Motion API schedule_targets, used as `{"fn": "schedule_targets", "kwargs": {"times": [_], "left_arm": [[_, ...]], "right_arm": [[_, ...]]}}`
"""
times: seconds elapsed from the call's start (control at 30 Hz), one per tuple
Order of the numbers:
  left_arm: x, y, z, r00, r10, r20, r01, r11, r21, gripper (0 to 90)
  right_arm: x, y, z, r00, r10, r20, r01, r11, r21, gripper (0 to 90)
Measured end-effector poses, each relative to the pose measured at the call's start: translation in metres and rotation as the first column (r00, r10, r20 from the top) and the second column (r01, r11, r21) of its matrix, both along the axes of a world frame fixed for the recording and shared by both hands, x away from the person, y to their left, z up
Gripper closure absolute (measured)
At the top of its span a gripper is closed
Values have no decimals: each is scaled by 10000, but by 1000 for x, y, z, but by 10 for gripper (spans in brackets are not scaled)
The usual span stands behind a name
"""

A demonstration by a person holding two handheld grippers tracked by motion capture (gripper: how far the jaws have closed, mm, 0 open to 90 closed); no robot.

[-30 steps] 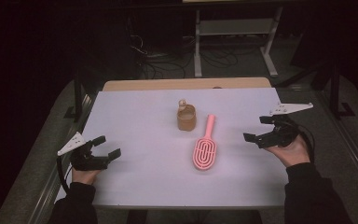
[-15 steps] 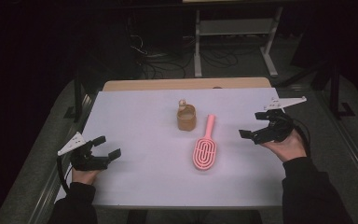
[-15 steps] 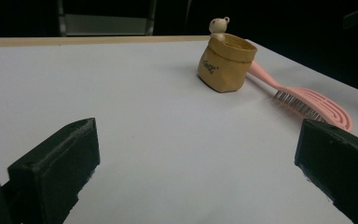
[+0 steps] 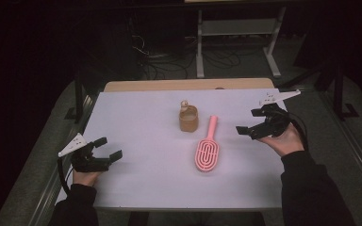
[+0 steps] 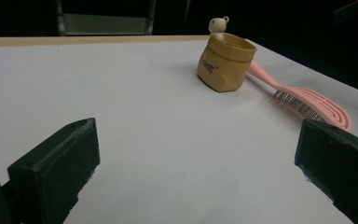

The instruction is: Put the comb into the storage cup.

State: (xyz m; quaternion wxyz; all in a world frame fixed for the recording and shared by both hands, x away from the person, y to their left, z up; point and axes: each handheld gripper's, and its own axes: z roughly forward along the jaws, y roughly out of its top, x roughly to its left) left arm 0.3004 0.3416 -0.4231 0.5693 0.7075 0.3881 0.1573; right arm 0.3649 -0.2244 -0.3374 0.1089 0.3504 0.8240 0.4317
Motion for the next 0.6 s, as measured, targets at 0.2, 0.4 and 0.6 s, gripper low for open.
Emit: {"fn": "schedule_targets", "kwargs": {"times": [0.2,0.4,0.6], "left_arm": [[0,0,0,10000,6,-1,-6,10000,-9,0],[0,0,0,10000,-8,2,8,10000,-4,0],[0,0,0,10000,-17,2,17,10000,-7,0]], "right_arm": [[7,9,5,9998,208,21,-208,9997,-133,33],[12,16,9,9993,365,-13,-365,9991,-229,51],[19,21,11,9988,490,-49,-491,9984,-279,81]]}}
